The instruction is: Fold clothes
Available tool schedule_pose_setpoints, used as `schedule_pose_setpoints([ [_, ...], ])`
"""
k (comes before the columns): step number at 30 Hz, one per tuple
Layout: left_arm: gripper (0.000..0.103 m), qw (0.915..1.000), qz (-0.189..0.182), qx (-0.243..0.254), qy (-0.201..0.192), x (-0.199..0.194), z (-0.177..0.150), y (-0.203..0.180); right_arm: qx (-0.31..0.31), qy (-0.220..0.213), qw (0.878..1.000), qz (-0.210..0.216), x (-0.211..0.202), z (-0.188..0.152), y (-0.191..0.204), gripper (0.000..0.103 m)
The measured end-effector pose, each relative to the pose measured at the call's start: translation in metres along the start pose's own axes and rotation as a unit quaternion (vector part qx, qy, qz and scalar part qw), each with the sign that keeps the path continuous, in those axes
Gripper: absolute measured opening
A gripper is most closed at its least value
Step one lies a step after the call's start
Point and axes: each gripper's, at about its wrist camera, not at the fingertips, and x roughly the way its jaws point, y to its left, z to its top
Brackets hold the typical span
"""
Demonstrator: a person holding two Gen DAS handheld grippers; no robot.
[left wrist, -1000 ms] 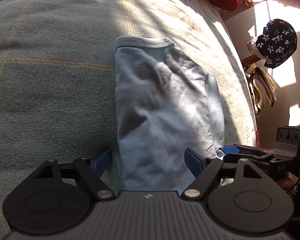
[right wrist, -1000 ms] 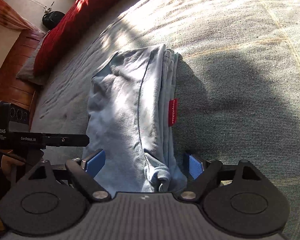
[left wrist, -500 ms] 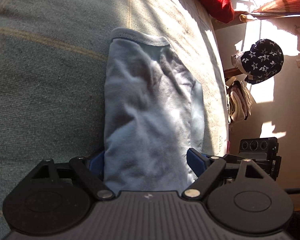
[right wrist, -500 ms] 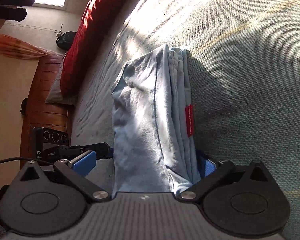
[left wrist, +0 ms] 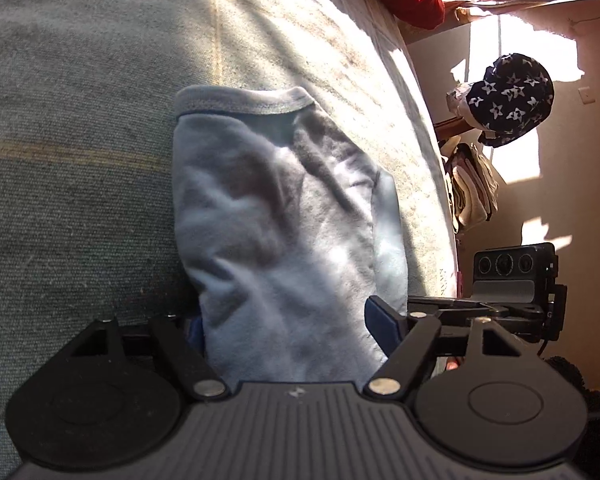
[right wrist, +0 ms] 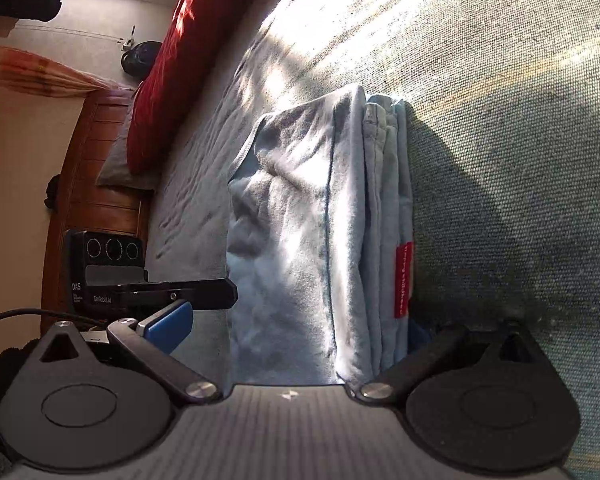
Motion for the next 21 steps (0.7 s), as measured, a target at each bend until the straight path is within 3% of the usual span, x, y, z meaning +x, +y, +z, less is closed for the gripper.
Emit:
schedule_pose_setpoints([
  [3, 0.044, 0.9998, 0.006, -0.018, 0.001, -0.001, 0.003, 0.006, -0.006, 0.005, 1.0, -0.017, 0.003, -0.001, 0.003, 0.101],
  [6, 0.039, 0.9998, 0.018, -0.002, 0.009, -0.001, 0.004, 0.006, -0.003, 0.012, 1.0, -0.024, 0.006, 0.002, 0.003, 0.101],
  [9, 0.037, 0.9997, 0.022, 0.001, 0.012, 0.0, 0.004, 0.007, 0.004, 0.014, 0.999, -0.035, 0.002, 0.002, 0.001, 0.092],
  [11, 0.037, 0.9996, 0.024, 0.005, 0.011, 0.0, 0.003, 0.006, 0.017, 0.013, 0.998, -0.05, -0.003, 0.003, -0.004, 0.078],
  [12, 0.037, 0.9996, 0.025, 0.006, 0.009, 0.0, 0.003, 0.006, 0.033, 0.012, 0.997, -0.062, -0.006, 0.002, -0.01, 0.06],
  [13, 0.037, 0.9996, 0.026, 0.009, 0.008, 0.0, 0.002, 0.005, 0.05, 0.011, 0.996, -0.075, -0.009, 0.002, -0.016, 0.027],
  [14, 0.037, 0.9995, 0.027, 0.012, 0.008, 0.0, 0.002, 0.004, 0.074, 0.011, 0.994, -0.074, -0.011, 0.0, -0.025, 0.018],
  [17, 0.037, 0.9994, 0.03, 0.014, 0.007, 0.0, 0.001, 0.004, 0.097, 0.004, 0.994, -0.056, -0.011, -0.004, -0.033, 0.017],
  [21, 0.03, 0.9989, 0.042, 0.016, 0.01, 0.001, 0.003, -0.003, 0.081, 0.004, 0.993, -0.085, -0.007, -0.005, -0.018, 0.017],
])
